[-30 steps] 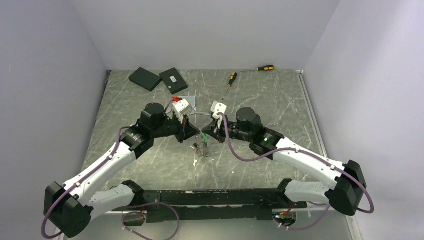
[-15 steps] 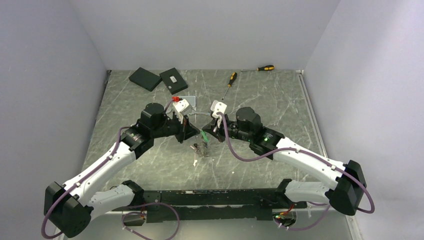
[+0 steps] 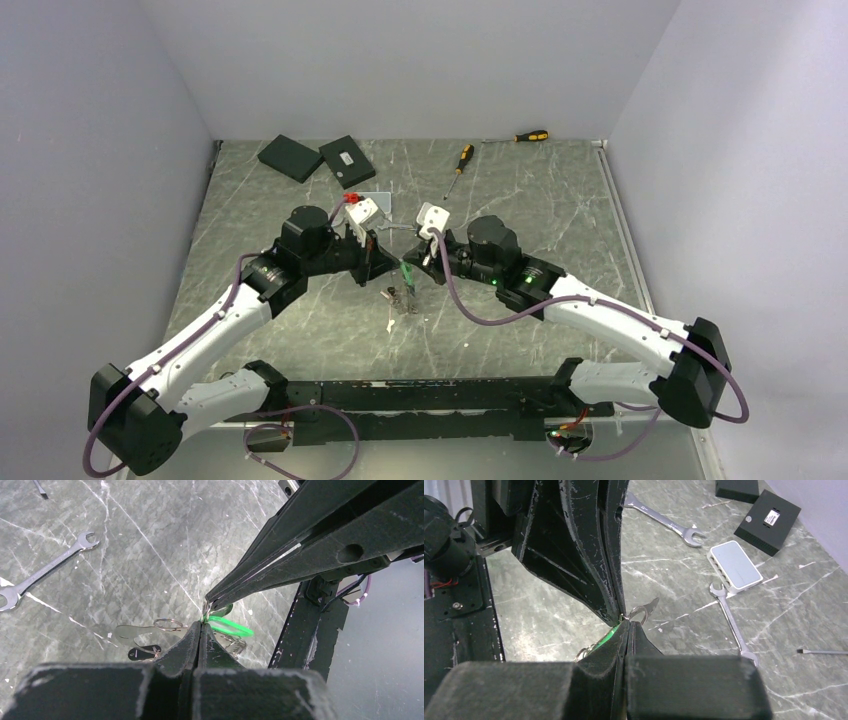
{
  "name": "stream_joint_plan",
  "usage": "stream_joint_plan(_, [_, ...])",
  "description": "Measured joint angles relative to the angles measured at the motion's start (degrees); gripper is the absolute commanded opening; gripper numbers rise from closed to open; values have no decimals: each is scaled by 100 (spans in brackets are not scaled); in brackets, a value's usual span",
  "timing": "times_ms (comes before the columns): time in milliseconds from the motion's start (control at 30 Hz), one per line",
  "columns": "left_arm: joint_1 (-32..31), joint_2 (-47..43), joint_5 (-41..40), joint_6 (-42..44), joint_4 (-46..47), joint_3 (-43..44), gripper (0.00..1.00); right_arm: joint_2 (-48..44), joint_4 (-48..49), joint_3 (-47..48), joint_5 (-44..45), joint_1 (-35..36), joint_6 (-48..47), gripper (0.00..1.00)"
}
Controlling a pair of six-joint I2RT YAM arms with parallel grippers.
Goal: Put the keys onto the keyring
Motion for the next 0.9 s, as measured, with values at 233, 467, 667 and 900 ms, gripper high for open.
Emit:
stream_joint_plan(233, [17,44,7,-26,0,0,0,39,-66,35,337,92,-140,0])
stream_joint_plan(467, [59,44,50,-33,4,0,0,42,-101,37,474,136,-214,0])
stream_joint_plan(667, [92,44,66,-35,0,0,0,107,-87,63,575,197,-238,0])
stream_joint_plan(900, [101,44,68,-33,0,0,0,109,-87,66,614,203,-254,0])
